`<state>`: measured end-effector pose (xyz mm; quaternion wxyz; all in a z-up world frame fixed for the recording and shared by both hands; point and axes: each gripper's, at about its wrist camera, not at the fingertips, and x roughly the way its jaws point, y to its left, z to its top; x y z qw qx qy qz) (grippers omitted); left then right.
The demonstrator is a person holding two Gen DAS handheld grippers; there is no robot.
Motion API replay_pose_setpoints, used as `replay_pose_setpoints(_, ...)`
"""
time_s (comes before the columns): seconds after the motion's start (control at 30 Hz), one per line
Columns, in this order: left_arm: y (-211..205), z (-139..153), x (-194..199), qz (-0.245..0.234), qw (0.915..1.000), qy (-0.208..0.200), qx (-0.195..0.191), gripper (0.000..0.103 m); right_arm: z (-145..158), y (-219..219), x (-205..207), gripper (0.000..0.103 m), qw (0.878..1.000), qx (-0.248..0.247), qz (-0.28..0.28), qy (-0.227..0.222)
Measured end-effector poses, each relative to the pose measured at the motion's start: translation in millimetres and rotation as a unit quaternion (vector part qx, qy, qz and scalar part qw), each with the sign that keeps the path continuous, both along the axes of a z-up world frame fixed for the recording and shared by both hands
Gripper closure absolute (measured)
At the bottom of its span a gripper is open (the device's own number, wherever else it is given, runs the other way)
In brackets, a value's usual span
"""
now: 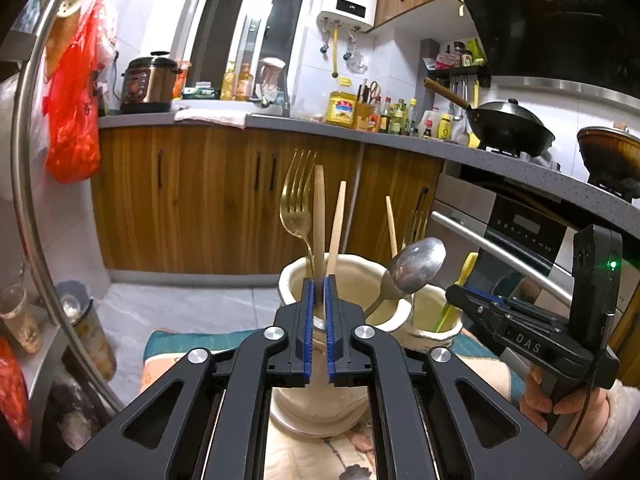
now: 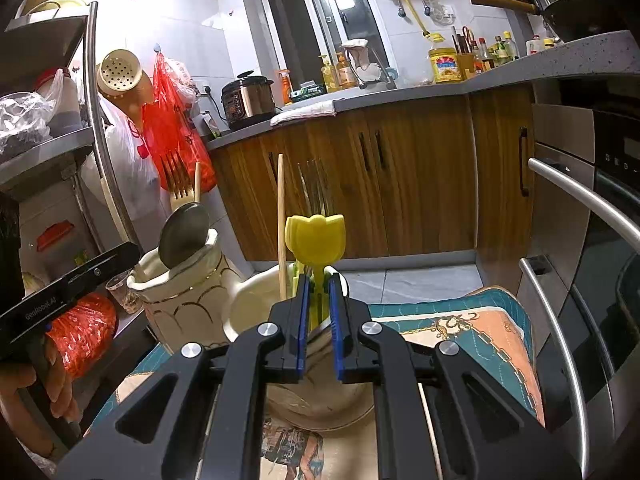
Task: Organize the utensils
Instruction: 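Lower the chopstick into a holder cup with the left tool while the right tool inserts the yellow utensil, then open both tools and withdraw them back over the remaining utensils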
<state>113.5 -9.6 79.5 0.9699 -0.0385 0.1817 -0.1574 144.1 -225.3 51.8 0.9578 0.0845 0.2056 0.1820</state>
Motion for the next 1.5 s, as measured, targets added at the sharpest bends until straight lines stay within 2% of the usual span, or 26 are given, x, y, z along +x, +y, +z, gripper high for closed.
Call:
replay_pose_setpoints(0.3, 4, 0, -2, 0.008, 1.0000, -0.001, -0.003, 0.081, 1, -4, 0, 0.092, 1.000, 0.003, -0.007, -0.001)
replay_pose_setpoints(0.43, 7, 0, -1, 0.011, 0.9999, 0.000, -0.007, 0.068, 0, -6, 1, 0.092, 1.000, 0.005, -0.012, 0.001)
replay_pose_setpoints(0.63, 8, 1, 1, 0.015, 0.9998, 0.006, -0.007, 0.058, 0, -5, 2, 0.090, 1.000, 0.005, -0.016, 0.004)
replay_pose_setpoints(0.77, 12, 2, -2, 0.026, 0.9996, 0.012, -0.009, 0.044, 2, -6, 1, 0.077, 1.000, 0.008, -0.020, 0.009)
replay_pose_setpoints(0.9, 19, 2, -11, 0.040, 0.9989, 0.023, -0.011, 0.035, 5, -7, -6, 0.057, 0.999, 0.007, -0.029, 0.014)
replay_pose_setpoints(1.0, 23, 2, -19, 0.059, 0.9977, 0.032, -0.005, 0.023, 6, -9, -17, 0.038, 0.999, 0.007, -0.039, 0.021)
replay_pose_setpoints(1.07, 26, 0, -25, 0.071, 0.9966, 0.041, 0.004, 0.013, 7, -11, -26, 0.031, 0.999, 0.010, -0.041, 0.024)
replay_pose_setpoints(1.13, 28, -4, -31, 0.080, 0.9952, 0.055, 0.015, 0.010, 8, -11, -36, 0.023, 0.999, 0.011, -0.043, 0.024)
replay_pose_setpoints(1.3, 28, -19, -49, 0.099, 0.9902, 0.081, 0.056, 0.008, 6, -2, -61, 0.015, 0.999, 0.008, -0.035, 0.034)
replay_pose_setpoints(1.5, 31, -41, -66, 0.104, 0.9838, 0.118, 0.087, 0.008, -11, 24, -78, 0.014, 0.997, -0.017, -0.017, 0.074)
